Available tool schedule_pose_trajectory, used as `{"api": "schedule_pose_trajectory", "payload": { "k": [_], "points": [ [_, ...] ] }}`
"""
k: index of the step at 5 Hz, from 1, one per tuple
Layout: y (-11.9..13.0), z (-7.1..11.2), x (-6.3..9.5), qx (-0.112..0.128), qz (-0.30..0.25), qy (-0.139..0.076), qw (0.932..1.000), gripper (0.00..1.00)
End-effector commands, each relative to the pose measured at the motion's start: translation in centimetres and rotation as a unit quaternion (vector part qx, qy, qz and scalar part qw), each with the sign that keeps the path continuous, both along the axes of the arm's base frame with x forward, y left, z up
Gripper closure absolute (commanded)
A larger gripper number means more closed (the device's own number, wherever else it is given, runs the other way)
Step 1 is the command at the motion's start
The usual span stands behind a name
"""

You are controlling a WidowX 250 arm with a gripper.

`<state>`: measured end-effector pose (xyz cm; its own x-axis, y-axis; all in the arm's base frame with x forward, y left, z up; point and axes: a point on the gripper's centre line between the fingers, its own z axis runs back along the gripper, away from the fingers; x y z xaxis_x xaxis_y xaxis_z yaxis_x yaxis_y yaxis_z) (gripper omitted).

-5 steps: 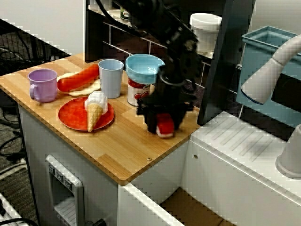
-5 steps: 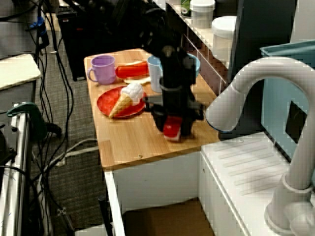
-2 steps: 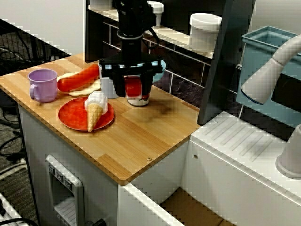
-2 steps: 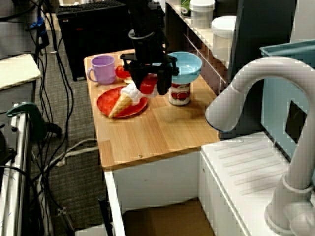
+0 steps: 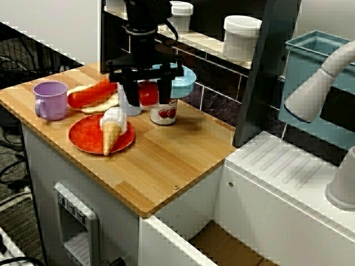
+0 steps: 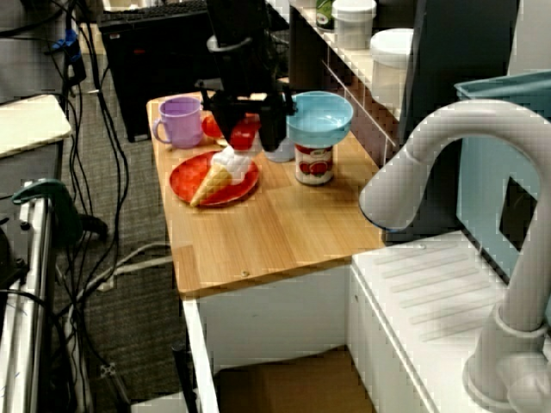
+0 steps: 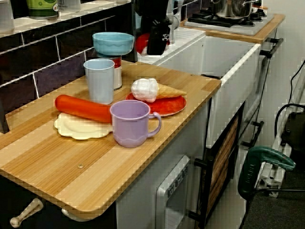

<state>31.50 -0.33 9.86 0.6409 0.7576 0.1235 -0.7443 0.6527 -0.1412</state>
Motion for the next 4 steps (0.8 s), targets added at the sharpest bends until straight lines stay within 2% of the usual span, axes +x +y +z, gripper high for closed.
{"api": "schedule_pose_trajectory", "payload": {
  "k": [1, 2, 4],
  "points": [
    [0.7, 2.5, -0.5, -0.003, -0.014, -0.039, 0.9992, 1.00],
    [1.3, 2.9, -1.0, -0.003, -0.022, -0.043, 0.9988, 1.00],
    [3.2, 1.9, -2.8, 0.013, -0.051, -0.037, 0.9979, 1.00]
  ]
}}
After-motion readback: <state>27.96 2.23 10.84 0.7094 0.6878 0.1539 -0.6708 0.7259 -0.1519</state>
